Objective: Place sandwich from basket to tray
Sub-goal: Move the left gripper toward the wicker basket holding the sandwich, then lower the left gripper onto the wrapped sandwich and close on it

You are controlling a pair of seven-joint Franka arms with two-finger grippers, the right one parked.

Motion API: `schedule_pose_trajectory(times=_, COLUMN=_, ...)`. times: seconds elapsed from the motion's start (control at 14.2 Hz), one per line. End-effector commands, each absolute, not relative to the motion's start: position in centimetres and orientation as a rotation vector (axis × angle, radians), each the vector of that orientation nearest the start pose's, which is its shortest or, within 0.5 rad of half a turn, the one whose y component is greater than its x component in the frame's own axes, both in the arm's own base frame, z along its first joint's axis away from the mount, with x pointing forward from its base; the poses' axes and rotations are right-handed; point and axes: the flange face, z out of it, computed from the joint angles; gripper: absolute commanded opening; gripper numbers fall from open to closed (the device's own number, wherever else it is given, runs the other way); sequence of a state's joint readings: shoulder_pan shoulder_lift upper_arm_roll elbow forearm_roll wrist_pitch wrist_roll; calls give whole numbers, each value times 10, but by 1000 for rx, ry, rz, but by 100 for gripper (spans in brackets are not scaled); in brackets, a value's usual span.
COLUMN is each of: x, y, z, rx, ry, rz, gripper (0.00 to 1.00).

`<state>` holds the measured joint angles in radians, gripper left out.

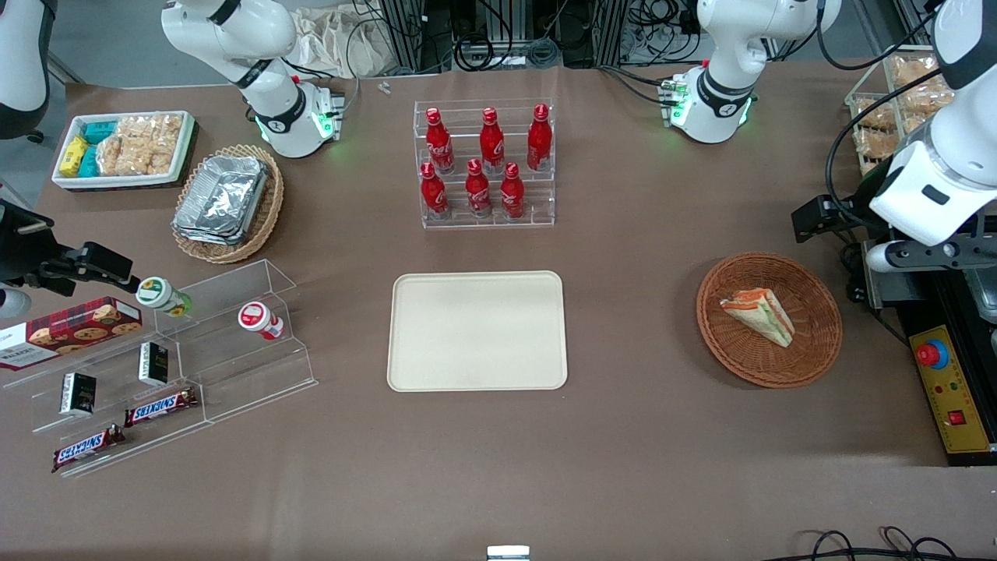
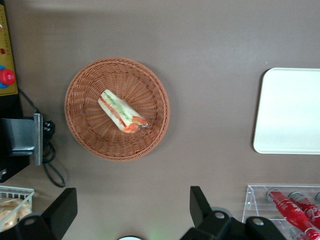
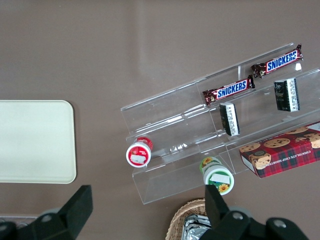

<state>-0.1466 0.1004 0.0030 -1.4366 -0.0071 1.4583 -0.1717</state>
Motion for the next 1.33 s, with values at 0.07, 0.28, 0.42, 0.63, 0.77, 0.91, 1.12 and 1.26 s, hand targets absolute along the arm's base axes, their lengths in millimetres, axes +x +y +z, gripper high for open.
schedule_pose_trajectory(times=0.07, x=561, y=-87, z=631, rx=-3104, ry=-1, rz=131, gripper=100)
schedule_pose_trajectory(times=0.28, x=562, y=-85, z=628, rx=-3098, ry=-32, rz=134, gripper=100)
schedule_pose_trajectory(times=0.42, x=562, y=-80, z=624, rx=-3103, ry=-228, rz=152, gripper=100)
schedule_pose_trajectory(times=0.63, x=566, y=-78, z=593, rx=-3045, ry=-478, rz=213, gripper=100)
schedule_pose_trajectory(times=0.77, x=569, y=-63, z=568, rx=-3020, ry=-605, rz=227, gripper=100)
schedule_pose_trajectory(times=0.91, x=573, y=-55, z=539, rx=-2960, ry=-810, rz=227, gripper=100)
schedule_pose_trajectory(times=1.12, x=575, y=-38, z=482, rx=-2926, ry=-938, rz=203, gripper=100)
schedule_pose_trajectory(times=1.26, x=573, y=-33, z=446, rx=-2932, ry=-954, rz=177, gripper=100)
